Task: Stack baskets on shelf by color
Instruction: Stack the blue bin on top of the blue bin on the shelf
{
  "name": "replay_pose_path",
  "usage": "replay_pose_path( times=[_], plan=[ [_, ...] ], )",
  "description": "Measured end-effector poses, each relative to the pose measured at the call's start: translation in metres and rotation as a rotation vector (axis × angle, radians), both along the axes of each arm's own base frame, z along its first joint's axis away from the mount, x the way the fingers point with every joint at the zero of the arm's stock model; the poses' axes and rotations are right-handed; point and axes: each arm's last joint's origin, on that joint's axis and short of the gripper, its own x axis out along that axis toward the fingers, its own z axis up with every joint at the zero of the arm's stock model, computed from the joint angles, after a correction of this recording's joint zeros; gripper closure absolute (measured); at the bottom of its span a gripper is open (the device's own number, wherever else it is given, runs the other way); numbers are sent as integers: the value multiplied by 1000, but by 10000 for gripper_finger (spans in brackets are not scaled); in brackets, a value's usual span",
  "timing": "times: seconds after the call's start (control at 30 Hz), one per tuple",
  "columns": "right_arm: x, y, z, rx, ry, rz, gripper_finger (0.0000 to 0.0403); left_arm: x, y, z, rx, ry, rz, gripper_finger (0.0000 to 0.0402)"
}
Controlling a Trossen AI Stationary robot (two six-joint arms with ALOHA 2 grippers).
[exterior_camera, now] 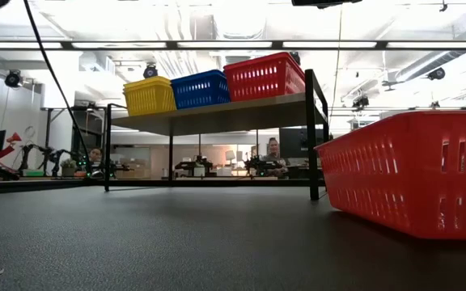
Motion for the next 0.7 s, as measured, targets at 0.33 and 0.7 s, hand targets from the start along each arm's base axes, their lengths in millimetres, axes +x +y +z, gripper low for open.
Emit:
replay_pose_path(
  times=[0.33, 0.7],
  plan=[
    [0, 0, 0, -3, 0, -3, 394, -2, 3, -18, -14, -54, -79, 285],
    [0, 0, 0, 5, 1, -7, 394, 8, -8, 7, -130, -209, -386, 399]
  ],
)
